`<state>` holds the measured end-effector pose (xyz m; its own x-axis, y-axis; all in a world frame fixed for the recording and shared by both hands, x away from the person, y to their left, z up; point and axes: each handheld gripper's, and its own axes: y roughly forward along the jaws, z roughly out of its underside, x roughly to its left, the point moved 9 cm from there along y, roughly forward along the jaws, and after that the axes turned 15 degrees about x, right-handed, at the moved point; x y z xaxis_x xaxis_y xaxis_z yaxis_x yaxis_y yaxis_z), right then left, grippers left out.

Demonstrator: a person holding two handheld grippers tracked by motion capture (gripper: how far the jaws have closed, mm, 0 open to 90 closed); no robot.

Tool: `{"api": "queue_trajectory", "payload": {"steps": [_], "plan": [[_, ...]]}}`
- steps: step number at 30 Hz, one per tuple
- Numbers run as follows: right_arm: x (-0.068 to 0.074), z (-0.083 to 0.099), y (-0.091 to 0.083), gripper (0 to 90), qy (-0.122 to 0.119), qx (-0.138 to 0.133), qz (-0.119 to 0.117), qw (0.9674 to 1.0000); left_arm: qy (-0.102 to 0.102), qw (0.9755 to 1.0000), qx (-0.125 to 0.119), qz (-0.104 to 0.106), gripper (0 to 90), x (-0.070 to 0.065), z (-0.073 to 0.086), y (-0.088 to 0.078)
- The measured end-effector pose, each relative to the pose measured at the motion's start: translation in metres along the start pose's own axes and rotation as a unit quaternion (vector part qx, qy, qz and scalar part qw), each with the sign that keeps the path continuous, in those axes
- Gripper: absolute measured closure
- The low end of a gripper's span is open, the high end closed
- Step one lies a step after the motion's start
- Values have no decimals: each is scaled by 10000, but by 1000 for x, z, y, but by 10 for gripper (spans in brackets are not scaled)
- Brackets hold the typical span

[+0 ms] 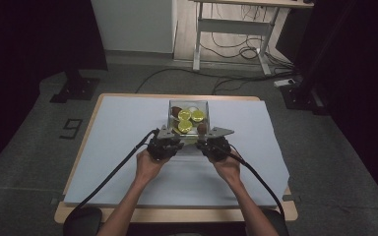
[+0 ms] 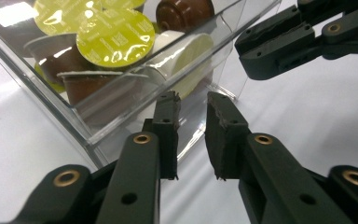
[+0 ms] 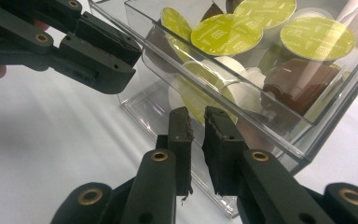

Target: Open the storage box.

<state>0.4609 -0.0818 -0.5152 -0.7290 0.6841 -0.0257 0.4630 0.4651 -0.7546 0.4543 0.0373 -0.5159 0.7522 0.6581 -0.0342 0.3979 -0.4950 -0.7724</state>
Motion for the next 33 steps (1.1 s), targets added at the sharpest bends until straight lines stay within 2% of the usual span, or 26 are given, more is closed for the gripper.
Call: {"api": "queue_trajectory", "payload": {"steps": [8,14,18,20,23,26,33], "plan": [[-1,-1,0,825,35,-46,16,10000,-51,10000,3,-2,777,-1,-2,1],[0,-3,1,835,41,-98,-74,9999,-63,10000,-32,27,778,-1,-3,2],[1,-4,2,835,4,-65,-59,10000,-7,9999,103,-126,757,-1,1,0],[1,-4,2,835,-21,-66,-53,10000,-12,9999,112,-130,752,0,1,0],[1,-4,2,835,-30,-46,-25,10000,-83,9995,174,-245,737,4,2,1],[1,-4,1,836,-54,-38,3,10000,-118,9997,161,-119,733,6,1,3],[2,-6,1,864,-67,-103,-76,9999,-151,9999,-36,-47,770,6,-2,9]]}}
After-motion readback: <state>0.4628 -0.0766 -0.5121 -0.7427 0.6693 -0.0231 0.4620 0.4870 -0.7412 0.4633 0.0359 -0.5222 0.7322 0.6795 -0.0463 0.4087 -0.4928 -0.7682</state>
